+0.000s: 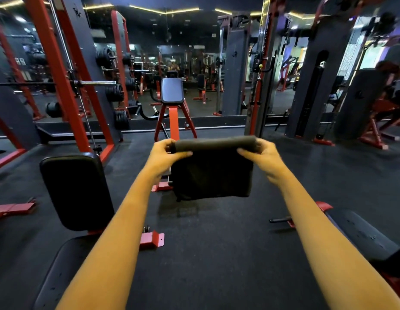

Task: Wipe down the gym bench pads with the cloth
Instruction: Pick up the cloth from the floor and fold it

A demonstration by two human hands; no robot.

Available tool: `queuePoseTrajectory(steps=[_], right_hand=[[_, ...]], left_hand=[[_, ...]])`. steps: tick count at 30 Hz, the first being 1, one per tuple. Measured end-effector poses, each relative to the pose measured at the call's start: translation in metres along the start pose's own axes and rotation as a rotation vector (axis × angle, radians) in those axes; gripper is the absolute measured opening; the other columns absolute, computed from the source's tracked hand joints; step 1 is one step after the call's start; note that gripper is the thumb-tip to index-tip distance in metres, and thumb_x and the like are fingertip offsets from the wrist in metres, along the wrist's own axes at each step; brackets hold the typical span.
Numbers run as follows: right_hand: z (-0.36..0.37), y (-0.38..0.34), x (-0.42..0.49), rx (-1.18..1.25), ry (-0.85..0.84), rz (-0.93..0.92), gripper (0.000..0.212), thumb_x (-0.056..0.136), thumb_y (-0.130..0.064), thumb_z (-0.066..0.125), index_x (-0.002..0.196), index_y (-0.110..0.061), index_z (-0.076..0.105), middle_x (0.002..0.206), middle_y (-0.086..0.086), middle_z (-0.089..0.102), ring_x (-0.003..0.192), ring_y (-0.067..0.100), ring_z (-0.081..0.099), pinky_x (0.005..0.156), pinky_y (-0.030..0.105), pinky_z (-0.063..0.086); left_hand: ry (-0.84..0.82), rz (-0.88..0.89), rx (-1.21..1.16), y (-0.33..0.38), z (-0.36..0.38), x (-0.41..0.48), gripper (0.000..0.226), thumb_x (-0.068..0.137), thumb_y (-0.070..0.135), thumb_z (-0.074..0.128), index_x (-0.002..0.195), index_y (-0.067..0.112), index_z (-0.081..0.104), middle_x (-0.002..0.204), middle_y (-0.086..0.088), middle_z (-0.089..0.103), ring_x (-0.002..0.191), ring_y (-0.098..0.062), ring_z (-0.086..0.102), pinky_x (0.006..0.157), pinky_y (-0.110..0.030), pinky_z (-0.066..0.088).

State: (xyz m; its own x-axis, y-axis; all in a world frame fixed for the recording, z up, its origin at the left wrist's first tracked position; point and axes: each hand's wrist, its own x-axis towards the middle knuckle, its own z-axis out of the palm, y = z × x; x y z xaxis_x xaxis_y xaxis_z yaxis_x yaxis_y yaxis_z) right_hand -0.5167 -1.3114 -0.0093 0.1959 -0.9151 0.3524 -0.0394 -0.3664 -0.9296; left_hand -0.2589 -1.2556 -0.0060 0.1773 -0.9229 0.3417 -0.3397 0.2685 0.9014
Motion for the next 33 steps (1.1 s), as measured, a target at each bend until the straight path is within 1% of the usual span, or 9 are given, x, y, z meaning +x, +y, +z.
queuePoseTrajectory(steps=[2,4,7,12,23,26,28,30,33], right_hand=[[0.003,-0.013,-0.007,0.267,0.053,-0.025,0.026,0.076,-0.029,0.069,0.097,-0.015,0.062,0.089,-0.003,0.071,0.088,0.014,0.068,0.076,0.029,0.056],[0.013,-0.019,-0.013,0.334,-0.003,0.125,0.038,0.075,-0.045,0.062,0.101,-0.017,0.062,0.095,-0.001,0.071,0.089,0.016,0.068,0.074,0.033,0.056],[0.029,-0.007,-0.02,0.243,-0.064,0.287,0.031,0.085,-0.042,0.062,0.103,-0.016,0.064,0.099,0.003,0.07,0.092,0.019,0.068,0.071,0.031,0.055],[0.031,0.011,-0.023,0.239,0.058,0.305,0.021,0.091,-0.033,0.062,0.097,-0.013,0.066,0.103,0.009,0.07,0.093,0.024,0.067,0.074,0.036,0.056],[0.025,0.004,-0.017,0.24,0.034,0.315,0.022,0.093,-0.032,0.059,0.101,-0.012,0.065,0.1,0.007,0.07,0.091,0.023,0.068,0.068,0.032,0.055],[0.021,-0.001,-0.013,0.206,0.121,0.418,0.037,0.094,-0.036,0.058,0.113,-0.004,0.061,0.105,0.006,0.065,0.091,0.023,0.064,0.071,0.033,0.052],[0.02,-0.001,-0.01,0.209,0.179,0.526,0.044,0.093,-0.038,0.06,0.112,0.001,0.059,0.108,0.009,0.064,0.094,0.027,0.062,0.076,0.036,0.051],[0.017,0.002,-0.011,0.385,0.153,0.63,0.045,0.089,-0.038,0.066,0.111,0.001,0.063,0.11,0.015,0.069,0.096,0.029,0.066,0.078,0.04,0.054],[0.008,0.004,-0.016,0.507,-0.005,0.647,0.038,0.075,-0.022,0.074,0.108,-0.007,0.065,0.111,0.016,0.069,0.098,0.027,0.067,0.084,0.042,0.055]], left_hand=[[0.003,-0.04,-0.463,0.012,0.001,-0.002,0.032,0.07,0.021,0.074,0.099,0.016,0.063,0.098,-0.004,0.068,0.095,-0.018,0.065,0.083,-0.034,0.054],[0.026,-0.16,-0.618,0.018,0.013,-0.002,0.03,0.078,0.029,0.068,0.103,0.015,0.062,0.102,-0.008,0.069,0.096,-0.023,0.066,0.08,-0.036,0.054],[0.052,-0.324,-0.555,0.006,0.034,-0.003,0.021,0.091,0.033,0.059,0.1,0.015,0.064,0.1,-0.011,0.069,0.095,-0.027,0.064,0.083,-0.04,0.053],[0.087,-0.573,-0.578,-0.012,0.036,-0.008,0.049,0.084,0.045,0.065,0.12,0.014,0.059,0.114,-0.012,0.066,0.103,-0.03,0.063,0.094,-0.048,0.049],[0.092,-0.51,-0.515,-0.006,0.036,-0.002,0.04,0.093,0.042,0.054,0.121,0.014,0.057,0.117,-0.011,0.063,0.105,-0.029,0.061,0.097,-0.049,0.046],[0.027,-0.574,-0.709,-0.003,0.031,-0.001,0.046,0.087,0.046,0.061,0.117,0.011,0.062,0.111,-0.014,0.069,0.101,-0.029,0.066,0.093,-0.045,0.05],[-0.067,-0.609,-0.638,-0.004,0.031,-0.006,0.054,0.079,0.049,0.068,0.115,0.009,0.065,0.108,-0.014,0.07,0.099,-0.028,0.066,0.092,-0.041,0.051],[-0.139,-0.635,-0.465,-0.009,0.035,-0.015,0.058,0.071,0.033,0.078,0.117,0.002,0.063,0.106,-0.016,0.069,0.095,-0.027,0.065,0.085,-0.038,0.054],[-0.066,-0.63,-0.424,-0.017,0.035,-0.016,0.052,0.073,0.004,0.076,0.121,-0.001,0.058,0.103,-0.017,0.067,0.089,-0.027,0.065,0.069,-0.035,0.055]])
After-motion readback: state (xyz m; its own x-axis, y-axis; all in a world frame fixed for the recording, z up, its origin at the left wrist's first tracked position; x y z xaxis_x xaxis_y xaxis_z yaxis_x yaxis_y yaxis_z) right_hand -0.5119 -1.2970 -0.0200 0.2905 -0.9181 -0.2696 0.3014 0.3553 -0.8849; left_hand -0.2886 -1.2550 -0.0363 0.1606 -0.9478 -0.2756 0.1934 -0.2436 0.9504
